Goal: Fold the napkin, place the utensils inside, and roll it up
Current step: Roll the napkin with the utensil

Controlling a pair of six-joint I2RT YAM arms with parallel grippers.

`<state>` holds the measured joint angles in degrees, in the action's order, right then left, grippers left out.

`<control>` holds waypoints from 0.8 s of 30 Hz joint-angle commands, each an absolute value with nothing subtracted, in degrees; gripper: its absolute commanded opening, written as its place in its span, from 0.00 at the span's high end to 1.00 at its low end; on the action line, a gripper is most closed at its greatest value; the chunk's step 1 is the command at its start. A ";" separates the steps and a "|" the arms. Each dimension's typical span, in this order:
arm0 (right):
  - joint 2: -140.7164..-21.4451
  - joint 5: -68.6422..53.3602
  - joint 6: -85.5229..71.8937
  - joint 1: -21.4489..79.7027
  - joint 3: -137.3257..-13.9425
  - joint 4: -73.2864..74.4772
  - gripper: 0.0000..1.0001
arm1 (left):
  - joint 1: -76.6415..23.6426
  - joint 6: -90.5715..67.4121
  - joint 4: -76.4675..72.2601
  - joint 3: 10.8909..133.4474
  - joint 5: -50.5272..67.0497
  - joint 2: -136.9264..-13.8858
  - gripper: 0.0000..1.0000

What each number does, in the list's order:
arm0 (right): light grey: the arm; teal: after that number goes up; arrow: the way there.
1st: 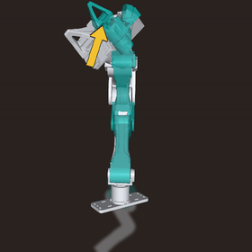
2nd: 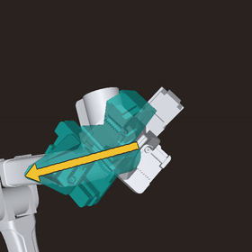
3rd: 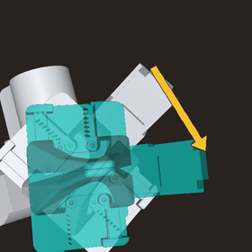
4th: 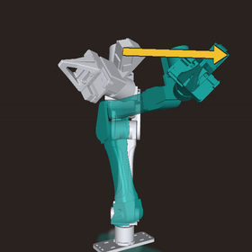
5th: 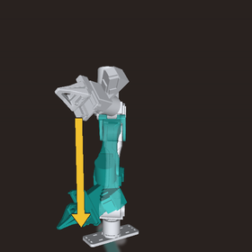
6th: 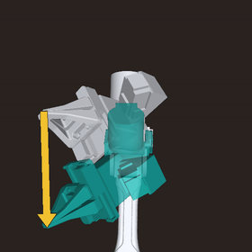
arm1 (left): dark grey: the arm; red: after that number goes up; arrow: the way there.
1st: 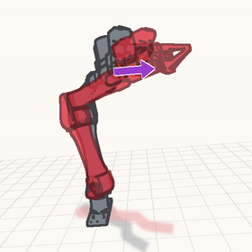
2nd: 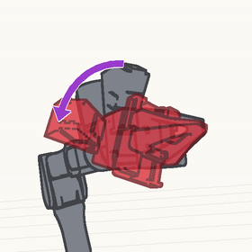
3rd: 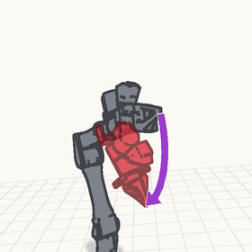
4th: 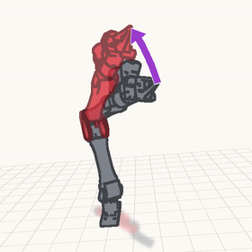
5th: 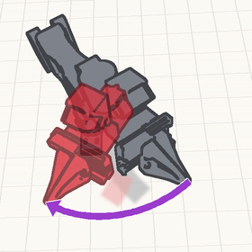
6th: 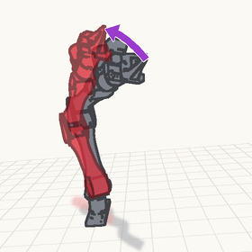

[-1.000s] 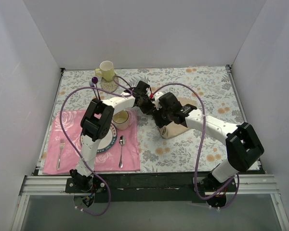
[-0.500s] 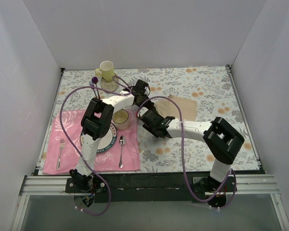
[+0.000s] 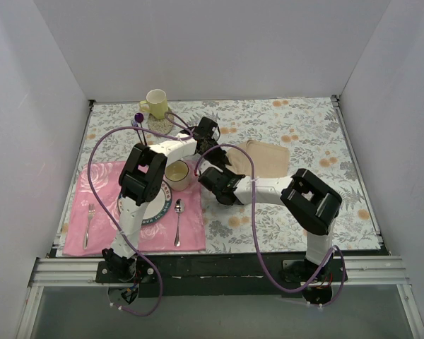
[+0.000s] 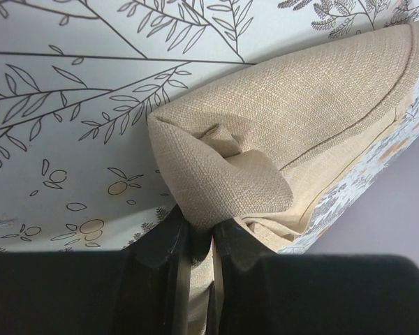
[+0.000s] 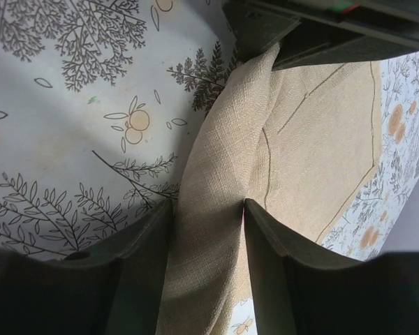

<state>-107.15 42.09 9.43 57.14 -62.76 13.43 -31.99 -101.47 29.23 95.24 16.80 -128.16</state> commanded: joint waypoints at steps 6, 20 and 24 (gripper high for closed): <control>-109.33 44.12 7.30 55.29 -60.21 9.76 0.59 | -32.26 -101.08 37.09 91.58 16.70 -128.58 1.00; -103.10 21.14 2.56 48.88 -58.53 10.02 0.99 | -31.64 -95.72 32.00 91.14 13.99 -127.71 0.98; -101.78 11.80 0.44 45.10 -58.27 10.28 0.99 | -30.85 -91.94 28.58 91.14 11.78 -125.25 0.70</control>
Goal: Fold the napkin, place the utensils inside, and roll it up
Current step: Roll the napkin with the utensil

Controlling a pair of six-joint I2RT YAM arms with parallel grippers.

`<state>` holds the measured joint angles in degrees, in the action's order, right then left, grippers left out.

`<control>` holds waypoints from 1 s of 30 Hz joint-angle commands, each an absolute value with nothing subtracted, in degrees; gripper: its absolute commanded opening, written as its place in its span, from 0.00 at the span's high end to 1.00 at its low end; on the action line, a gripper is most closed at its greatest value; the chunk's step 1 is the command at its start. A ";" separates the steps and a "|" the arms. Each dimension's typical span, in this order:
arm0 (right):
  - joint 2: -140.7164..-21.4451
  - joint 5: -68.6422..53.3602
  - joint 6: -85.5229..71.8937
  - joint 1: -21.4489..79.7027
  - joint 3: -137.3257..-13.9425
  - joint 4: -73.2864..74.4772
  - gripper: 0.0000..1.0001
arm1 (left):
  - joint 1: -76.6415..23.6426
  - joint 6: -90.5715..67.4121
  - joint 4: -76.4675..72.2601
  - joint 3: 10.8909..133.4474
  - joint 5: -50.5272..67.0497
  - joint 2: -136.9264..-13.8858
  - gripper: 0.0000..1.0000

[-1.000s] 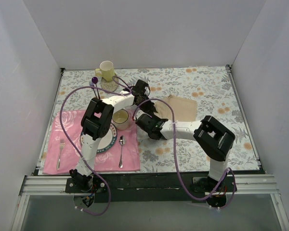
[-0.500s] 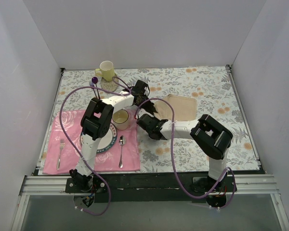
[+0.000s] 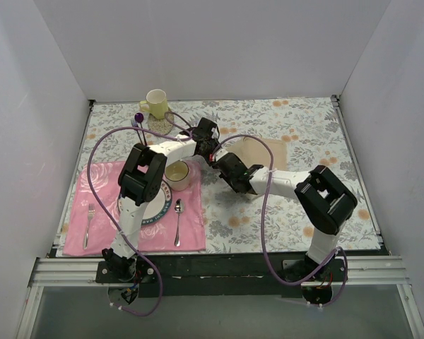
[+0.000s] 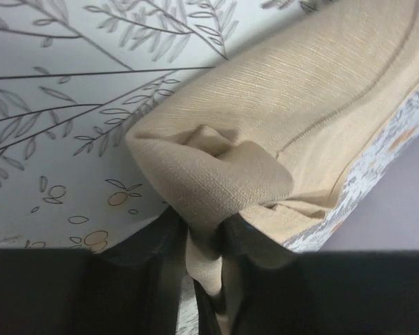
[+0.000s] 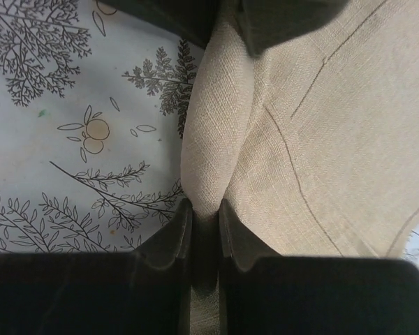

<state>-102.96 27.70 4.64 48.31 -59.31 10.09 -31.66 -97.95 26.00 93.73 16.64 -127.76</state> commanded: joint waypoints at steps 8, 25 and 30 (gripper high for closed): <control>-102.30 -9.36 -2.20 35.34 -59.85 11.16 0.99 | -29.62 -87.72 26.19 92.02 10.38 -120.42 0.36; -115.40 -48.42 -11.86 17.32 -61.53 7.84 0.99 | -32.96 -92.10 15.99 80.41 14.24 -113.28 0.14; -115.49 -53.43 -18.17 15.29 -58.46 1.42 0.99 | -33.22 -96.24 16.52 82.26 13.46 -119.17 0.19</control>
<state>-113.99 -48.36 -12.62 16.05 -62.00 2.59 -33.10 -92.68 17.08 79.92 14.11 -116.14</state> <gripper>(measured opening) 0.187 0.833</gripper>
